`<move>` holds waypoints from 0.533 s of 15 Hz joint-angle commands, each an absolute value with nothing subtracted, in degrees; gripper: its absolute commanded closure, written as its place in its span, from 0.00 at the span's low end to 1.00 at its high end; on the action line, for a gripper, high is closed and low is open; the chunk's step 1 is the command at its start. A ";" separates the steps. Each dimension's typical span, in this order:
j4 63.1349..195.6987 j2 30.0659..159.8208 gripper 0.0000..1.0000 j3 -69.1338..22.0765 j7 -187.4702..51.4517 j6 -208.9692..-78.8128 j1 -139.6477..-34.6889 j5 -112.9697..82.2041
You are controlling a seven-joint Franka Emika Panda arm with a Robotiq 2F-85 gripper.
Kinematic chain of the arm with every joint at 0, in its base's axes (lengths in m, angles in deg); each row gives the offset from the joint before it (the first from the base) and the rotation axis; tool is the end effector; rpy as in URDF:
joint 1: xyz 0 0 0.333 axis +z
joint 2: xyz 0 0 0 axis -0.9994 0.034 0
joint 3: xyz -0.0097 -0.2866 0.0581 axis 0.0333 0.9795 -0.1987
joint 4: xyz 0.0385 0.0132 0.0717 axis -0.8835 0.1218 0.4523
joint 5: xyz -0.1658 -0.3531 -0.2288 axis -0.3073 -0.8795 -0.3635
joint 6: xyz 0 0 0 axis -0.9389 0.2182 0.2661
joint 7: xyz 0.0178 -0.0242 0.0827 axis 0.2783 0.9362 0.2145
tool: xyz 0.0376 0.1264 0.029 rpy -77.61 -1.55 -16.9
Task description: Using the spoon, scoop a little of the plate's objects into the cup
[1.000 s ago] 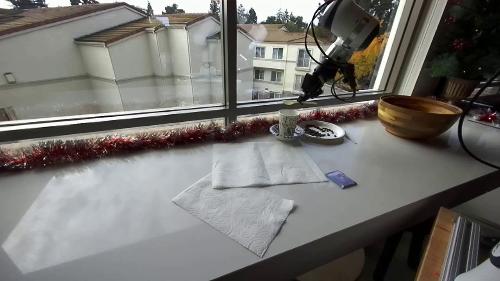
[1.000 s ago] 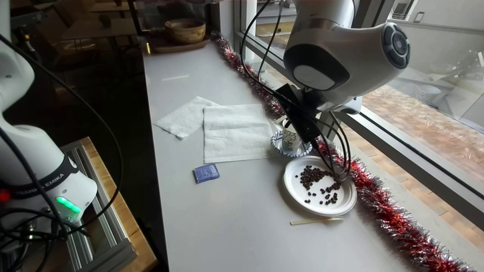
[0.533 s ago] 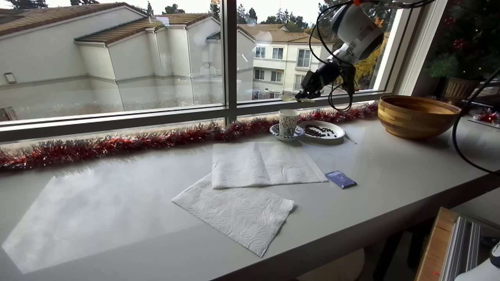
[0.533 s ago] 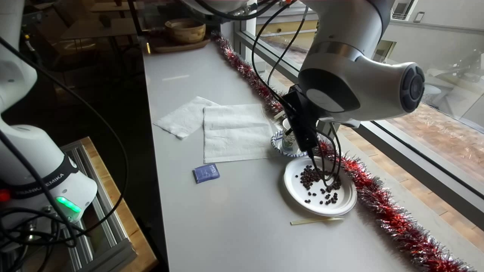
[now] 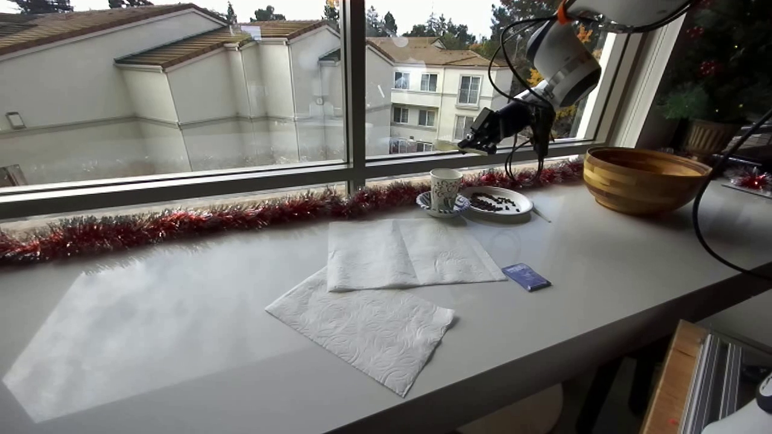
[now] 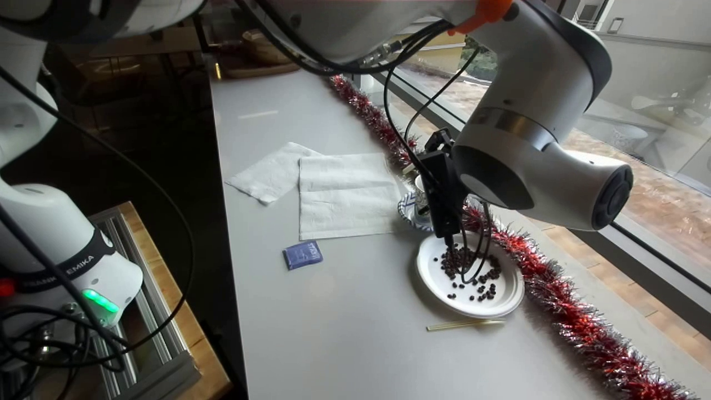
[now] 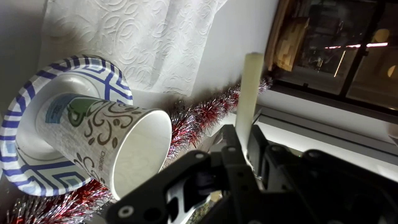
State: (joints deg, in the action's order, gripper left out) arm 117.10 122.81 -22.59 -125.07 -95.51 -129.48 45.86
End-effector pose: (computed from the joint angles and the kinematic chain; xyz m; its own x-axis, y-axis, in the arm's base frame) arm 0.5743 -0.4158 0.1904 0.9424 -0.2882 0.1697 0.0126 -0.4765 -0.8791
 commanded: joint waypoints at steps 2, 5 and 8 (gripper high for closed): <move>112.64 126.53 0.97 -22.72 -124.99 -89.97 -131.32 49.29; 117.06 122.23 0.97 -20.37 -128.42 -97.08 -127.22 45.46; 124.58 116.20 0.97 -20.22 -132.06 -104.60 -122.72 41.22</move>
State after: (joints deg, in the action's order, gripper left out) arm 116.43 123.15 -21.49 -128.57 -97.97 -127.71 45.09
